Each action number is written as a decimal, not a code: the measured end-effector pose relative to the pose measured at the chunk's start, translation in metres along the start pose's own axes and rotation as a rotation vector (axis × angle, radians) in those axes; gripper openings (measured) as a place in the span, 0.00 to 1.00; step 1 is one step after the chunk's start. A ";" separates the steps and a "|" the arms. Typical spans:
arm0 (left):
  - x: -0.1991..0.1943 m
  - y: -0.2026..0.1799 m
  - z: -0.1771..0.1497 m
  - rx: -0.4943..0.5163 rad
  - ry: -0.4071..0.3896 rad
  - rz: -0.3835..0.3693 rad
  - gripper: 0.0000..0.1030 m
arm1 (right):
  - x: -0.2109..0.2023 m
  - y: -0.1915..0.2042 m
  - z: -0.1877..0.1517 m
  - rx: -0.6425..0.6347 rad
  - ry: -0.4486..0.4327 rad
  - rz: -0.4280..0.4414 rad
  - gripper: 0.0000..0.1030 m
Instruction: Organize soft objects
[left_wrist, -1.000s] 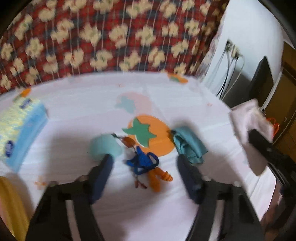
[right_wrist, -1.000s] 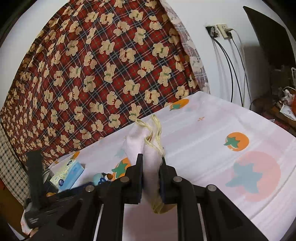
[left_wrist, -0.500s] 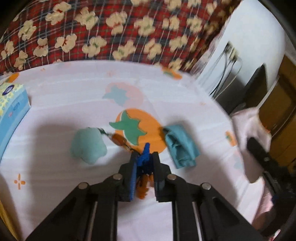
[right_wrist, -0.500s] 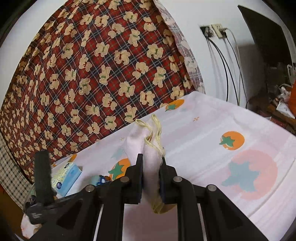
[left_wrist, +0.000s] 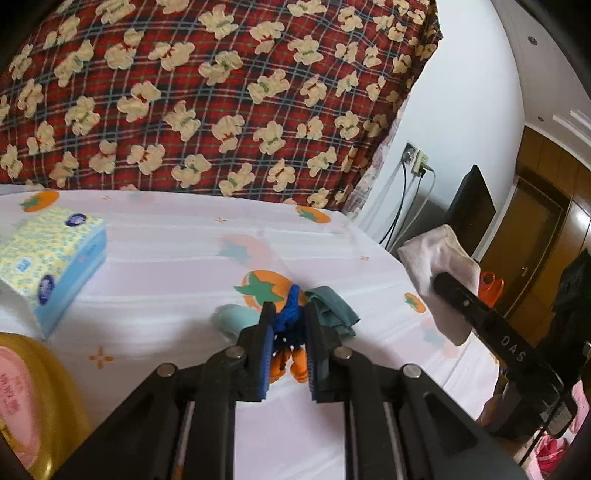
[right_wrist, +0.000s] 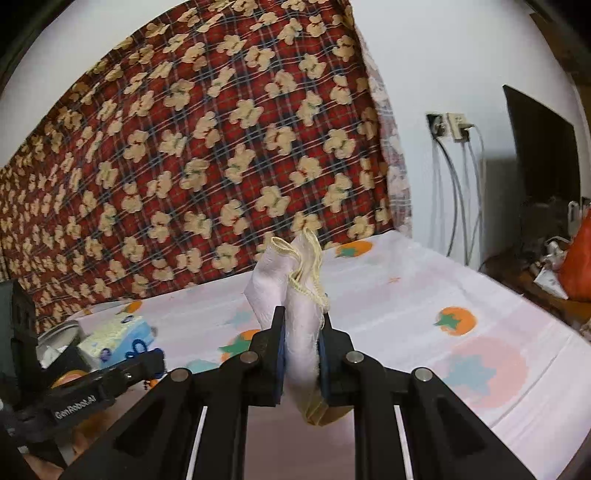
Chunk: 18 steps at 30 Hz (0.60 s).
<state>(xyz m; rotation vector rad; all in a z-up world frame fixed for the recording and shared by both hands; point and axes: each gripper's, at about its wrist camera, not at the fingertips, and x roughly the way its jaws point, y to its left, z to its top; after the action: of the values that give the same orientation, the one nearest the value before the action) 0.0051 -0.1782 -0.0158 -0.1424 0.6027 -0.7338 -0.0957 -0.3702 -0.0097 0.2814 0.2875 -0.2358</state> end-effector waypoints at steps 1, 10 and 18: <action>-0.002 0.001 -0.001 0.007 -0.002 0.007 0.13 | -0.001 0.004 -0.001 0.000 -0.003 0.005 0.16; -0.030 0.015 -0.008 0.024 -0.020 0.037 0.13 | -0.004 0.040 -0.012 0.020 0.016 0.076 0.16; -0.060 0.032 -0.010 0.012 -0.046 0.034 0.13 | -0.008 0.074 -0.017 0.007 0.026 0.118 0.16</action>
<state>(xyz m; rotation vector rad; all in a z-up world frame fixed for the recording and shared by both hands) -0.0166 -0.1138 -0.0061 -0.1373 0.5553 -0.6991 -0.0876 -0.2939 -0.0052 0.3071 0.2950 -0.1168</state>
